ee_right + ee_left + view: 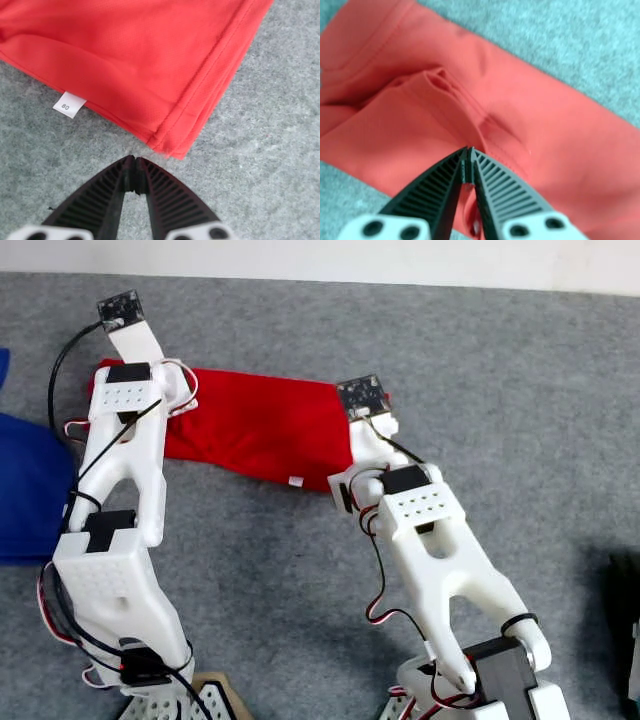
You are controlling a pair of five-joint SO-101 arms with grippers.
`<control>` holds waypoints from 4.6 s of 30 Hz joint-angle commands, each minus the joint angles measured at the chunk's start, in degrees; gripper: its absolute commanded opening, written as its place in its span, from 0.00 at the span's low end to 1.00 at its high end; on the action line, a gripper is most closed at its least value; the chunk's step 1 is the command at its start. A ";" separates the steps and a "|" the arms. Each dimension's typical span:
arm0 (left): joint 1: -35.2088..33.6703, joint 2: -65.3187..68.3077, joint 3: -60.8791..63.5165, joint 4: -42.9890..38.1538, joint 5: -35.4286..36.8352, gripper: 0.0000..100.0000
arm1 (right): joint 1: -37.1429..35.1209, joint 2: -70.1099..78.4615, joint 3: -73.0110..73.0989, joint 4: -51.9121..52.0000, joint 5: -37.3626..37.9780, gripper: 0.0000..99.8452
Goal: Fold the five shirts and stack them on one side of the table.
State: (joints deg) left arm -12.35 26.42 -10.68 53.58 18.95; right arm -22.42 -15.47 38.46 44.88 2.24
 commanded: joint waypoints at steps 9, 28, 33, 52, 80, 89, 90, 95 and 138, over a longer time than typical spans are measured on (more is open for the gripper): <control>2.24 6.11 -11.91 -2.90 0.53 0.01 | -0.48 -1.98 -0.22 -0.84 0.70 0.01; 1.27 -11.03 -12.62 32.18 0.26 0.01 | 2.24 -8.84 2.77 -0.75 -3.25 0.01; 1.01 -10.95 -5.05 29.63 0.09 0.01 | 2.33 -23.52 13.41 -4.62 -3.34 0.01; -0.40 -10.86 13.05 -4.48 0.62 0.01 | 2.15 -28.88 21.32 -13.14 -3.08 0.01; 5.05 -11.47 11.65 -10.37 0.62 0.01 | 1.19 -28.97 23.52 -15.87 -2.99 0.01; 6.73 -2.59 9.27 -11.69 0.44 0.01 | 1.19 -28.97 22.99 -15.78 -3.43 0.01; 6.46 -2.07 8.22 -11.16 0.53 0.01 | 1.27 -28.97 22.99 -15.60 -3.52 0.01; 4.70 -1.71 6.81 -10.73 0.62 0.01 | 3.30 -28.88 21.05 -14.37 -10.81 0.09; -4.09 -20.35 18.24 -3.69 7.12 0.01 | 8.40 39.52 -33.36 -11.91 -16.35 0.17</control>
State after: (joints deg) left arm -14.90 9.54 7.87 50.68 25.63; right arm -13.80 24.18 8.66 31.34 -13.93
